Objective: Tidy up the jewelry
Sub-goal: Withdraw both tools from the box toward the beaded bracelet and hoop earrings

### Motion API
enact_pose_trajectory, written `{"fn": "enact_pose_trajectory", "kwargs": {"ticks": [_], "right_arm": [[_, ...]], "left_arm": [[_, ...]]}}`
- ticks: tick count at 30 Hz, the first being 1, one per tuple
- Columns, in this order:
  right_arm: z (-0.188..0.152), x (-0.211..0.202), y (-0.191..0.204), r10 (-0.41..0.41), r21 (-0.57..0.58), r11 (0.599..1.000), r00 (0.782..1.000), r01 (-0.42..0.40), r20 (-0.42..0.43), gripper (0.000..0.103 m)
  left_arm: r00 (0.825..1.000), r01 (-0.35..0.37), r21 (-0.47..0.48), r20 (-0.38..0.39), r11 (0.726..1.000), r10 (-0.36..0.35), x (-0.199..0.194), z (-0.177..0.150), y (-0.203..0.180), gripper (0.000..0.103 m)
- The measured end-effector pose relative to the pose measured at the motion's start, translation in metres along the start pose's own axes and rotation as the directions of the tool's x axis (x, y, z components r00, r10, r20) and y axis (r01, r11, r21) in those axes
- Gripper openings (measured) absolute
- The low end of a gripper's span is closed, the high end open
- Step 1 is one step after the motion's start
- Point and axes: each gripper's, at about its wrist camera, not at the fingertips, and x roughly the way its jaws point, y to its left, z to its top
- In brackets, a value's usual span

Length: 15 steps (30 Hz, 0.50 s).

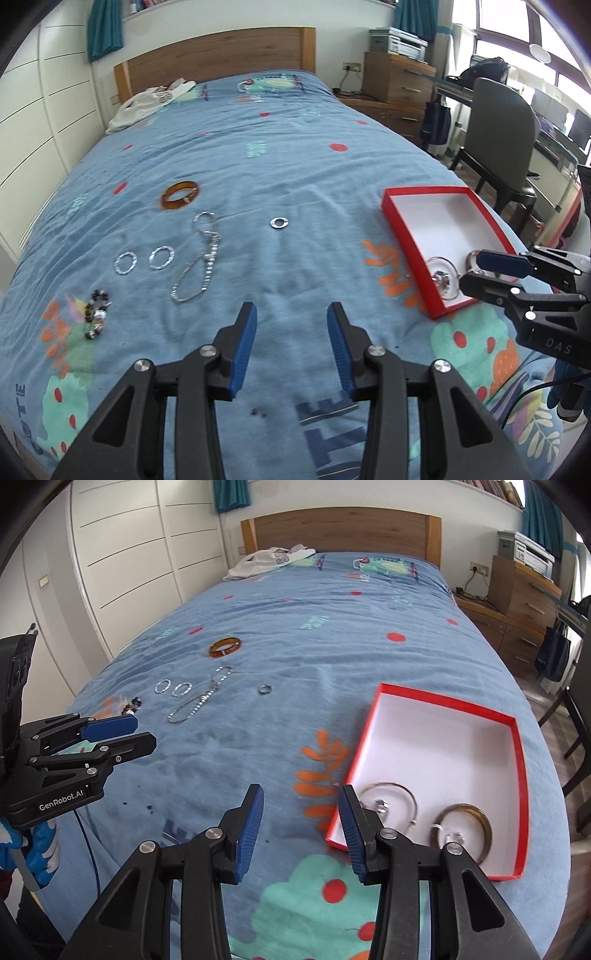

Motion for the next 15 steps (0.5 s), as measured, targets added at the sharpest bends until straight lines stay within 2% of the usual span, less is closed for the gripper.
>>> {"fn": "enact_pose_trajectory", "kwargs": {"ticks": [15], "right_arm": [[0.024,0.018,0.060,0.059,-0.077,0.995,0.998,-0.059,-0.010,0.042]], "left_arm": [[0.994,-0.108,-0.143,-0.008,0.984,0.108,-0.014,-0.024,0.092,0.039]]}}
